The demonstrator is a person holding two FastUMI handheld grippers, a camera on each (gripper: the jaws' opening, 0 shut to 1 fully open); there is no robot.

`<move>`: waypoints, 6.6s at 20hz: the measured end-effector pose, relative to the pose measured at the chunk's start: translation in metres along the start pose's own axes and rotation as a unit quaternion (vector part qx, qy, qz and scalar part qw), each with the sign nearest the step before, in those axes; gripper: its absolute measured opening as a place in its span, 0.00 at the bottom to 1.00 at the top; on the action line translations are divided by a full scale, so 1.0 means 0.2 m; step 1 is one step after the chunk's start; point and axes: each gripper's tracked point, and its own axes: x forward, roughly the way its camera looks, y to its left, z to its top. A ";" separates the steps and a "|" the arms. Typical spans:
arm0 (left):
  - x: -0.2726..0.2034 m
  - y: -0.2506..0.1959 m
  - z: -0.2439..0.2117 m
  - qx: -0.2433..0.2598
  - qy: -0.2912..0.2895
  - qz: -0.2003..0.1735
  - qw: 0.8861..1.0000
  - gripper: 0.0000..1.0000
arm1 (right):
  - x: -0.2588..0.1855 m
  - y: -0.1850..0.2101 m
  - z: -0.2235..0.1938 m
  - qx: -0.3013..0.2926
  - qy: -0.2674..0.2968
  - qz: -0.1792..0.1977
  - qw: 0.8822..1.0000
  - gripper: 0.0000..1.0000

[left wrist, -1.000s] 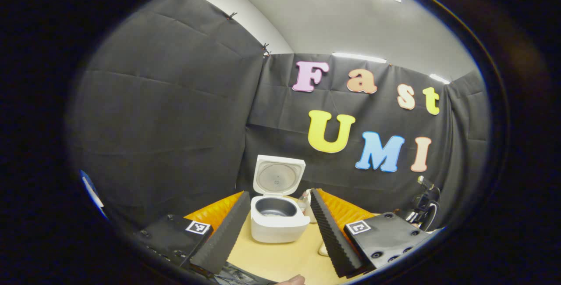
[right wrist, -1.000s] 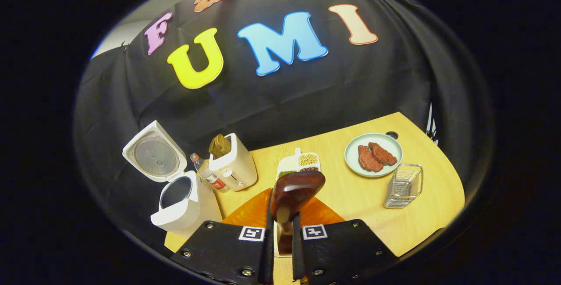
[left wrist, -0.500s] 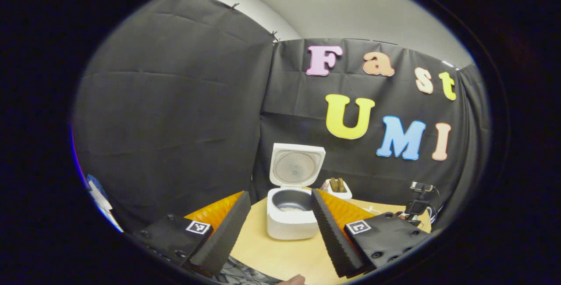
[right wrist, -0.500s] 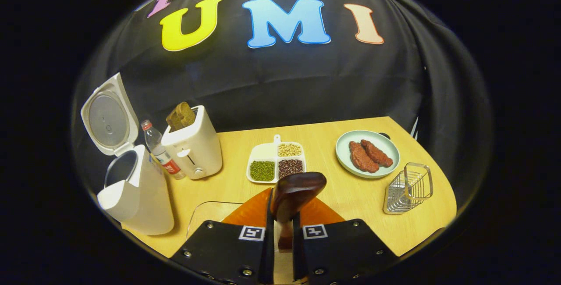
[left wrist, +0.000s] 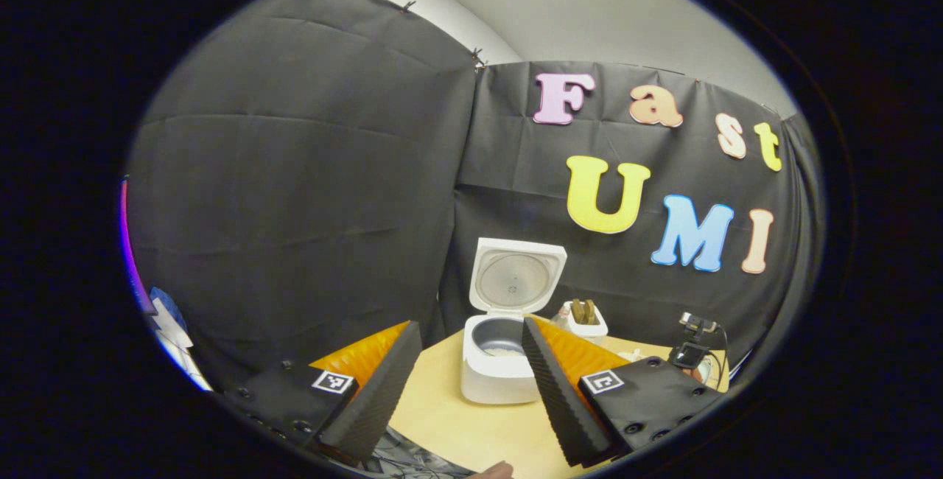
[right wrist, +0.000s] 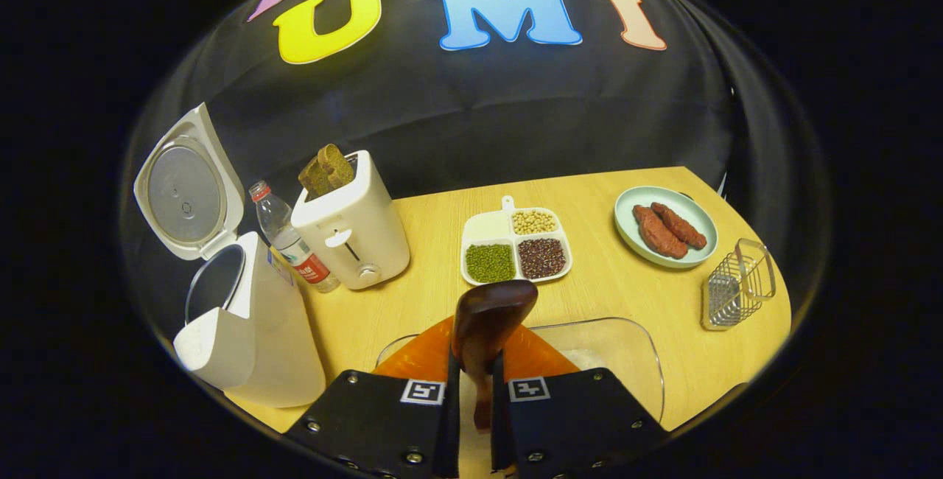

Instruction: Close the left gripper, press the button to open the rice cooker; take a wooden spoon from the chopstick holder with the right hand, scoop a spoonful of rice and pour it into the rice cooker, then put the wooden spoon back into the chopstick holder.

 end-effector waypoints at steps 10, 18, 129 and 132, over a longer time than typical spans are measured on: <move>-0.03 -0.08 0.06 0.013 -0.001 -0.022 1.000 0.92 | -0.07 -0.04 0.01 0.163 0.040 0.102 0.980 0.17; -0.05 -0.25 0.11 0.062 -0.002 -0.047 0.997 0.92 | -0.25 -0.20 0.11 0.243 0.023 0.181 0.953 0.17; -0.24 -1.14 -0.05 0.074 0.003 -0.048 0.996 0.93 | -0.34 -1.71 0.66 0.090 -0.138 0.044 0.985 0.17; -0.23 -1.18 -0.05 0.080 0.009 -0.047 0.996 0.92 | -0.23 -1.76 0.59 0.115 -0.119 0.037 0.985 0.17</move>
